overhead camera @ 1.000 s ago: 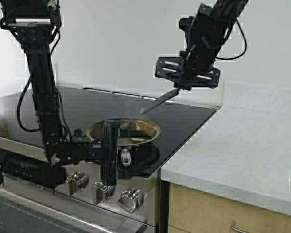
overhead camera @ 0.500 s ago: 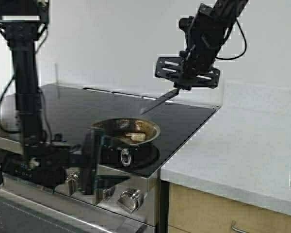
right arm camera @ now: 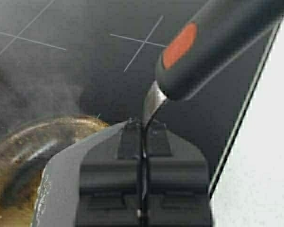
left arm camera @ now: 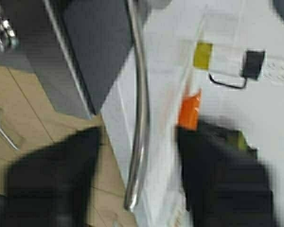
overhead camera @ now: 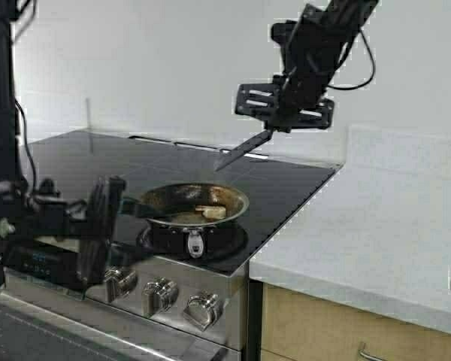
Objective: Add oil to the pan and cook the shrimp and serve it
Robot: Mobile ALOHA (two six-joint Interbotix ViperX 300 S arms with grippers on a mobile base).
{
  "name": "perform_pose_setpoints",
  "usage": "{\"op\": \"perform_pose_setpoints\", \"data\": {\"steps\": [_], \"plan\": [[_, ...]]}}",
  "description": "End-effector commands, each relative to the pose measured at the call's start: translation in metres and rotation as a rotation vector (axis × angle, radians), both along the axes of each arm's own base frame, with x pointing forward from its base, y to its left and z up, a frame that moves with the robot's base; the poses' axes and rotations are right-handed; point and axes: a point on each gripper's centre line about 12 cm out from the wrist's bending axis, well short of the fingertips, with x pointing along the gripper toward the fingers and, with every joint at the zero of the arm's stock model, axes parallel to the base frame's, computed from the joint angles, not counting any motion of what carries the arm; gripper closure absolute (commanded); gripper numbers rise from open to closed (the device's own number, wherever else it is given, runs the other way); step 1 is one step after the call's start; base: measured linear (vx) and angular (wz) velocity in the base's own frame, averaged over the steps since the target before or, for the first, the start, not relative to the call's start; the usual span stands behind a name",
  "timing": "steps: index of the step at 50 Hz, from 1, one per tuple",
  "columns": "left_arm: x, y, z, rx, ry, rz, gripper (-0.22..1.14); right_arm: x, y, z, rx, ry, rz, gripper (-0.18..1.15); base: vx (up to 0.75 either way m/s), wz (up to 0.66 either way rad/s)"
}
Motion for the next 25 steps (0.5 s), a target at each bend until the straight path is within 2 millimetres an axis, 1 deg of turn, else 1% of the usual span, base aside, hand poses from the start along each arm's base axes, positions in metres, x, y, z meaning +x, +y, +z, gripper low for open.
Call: {"op": "perform_pose_setpoints", "data": {"steps": [1,3,4,6,7,9,15,18,25], "plan": [[0.007,0.014,0.033,0.075,-0.087,0.045,0.55,0.009,0.008,0.013,-0.033,-0.013,0.025,0.9,0.0,0.0],[0.008,0.017,0.04,0.107,-0.111,0.049,0.72,0.01,0.007,0.013,-0.046,-0.008,0.013,0.9,0.0,0.0],[0.009,0.018,0.047,0.133,-0.137,0.047,0.85,0.01,0.006,0.013,-0.055,-0.006,0.009,0.9,0.0,0.0],[0.01,0.019,0.055,0.166,-0.167,0.049,0.96,0.011,0.006,0.015,-0.075,-0.007,0.006,0.9,0.0,0.0],[0.01,0.02,0.059,0.187,-0.181,0.047,0.99,0.012,0.006,0.016,-0.086,-0.009,0.006,0.9,0.0,0.0],[0.013,0.022,0.069,0.231,-0.212,0.045,0.99,0.013,0.005,0.018,-0.106,-0.013,0.009,0.9,0.0,0.0],[0.018,0.029,0.098,0.386,-0.272,0.044,0.84,0.014,0.005,0.023,-0.138,-0.021,0.013,0.9,0.0,0.0],[0.019,0.033,0.112,0.462,-0.291,0.041,0.85,0.012,0.004,0.025,-0.134,-0.02,0.01,0.9,0.0,0.0],[0.022,0.042,0.151,0.592,-0.353,0.056,0.86,0.007,-0.001,0.04,-0.109,-0.028,-0.008,0.9,0.0,0.0]]}}
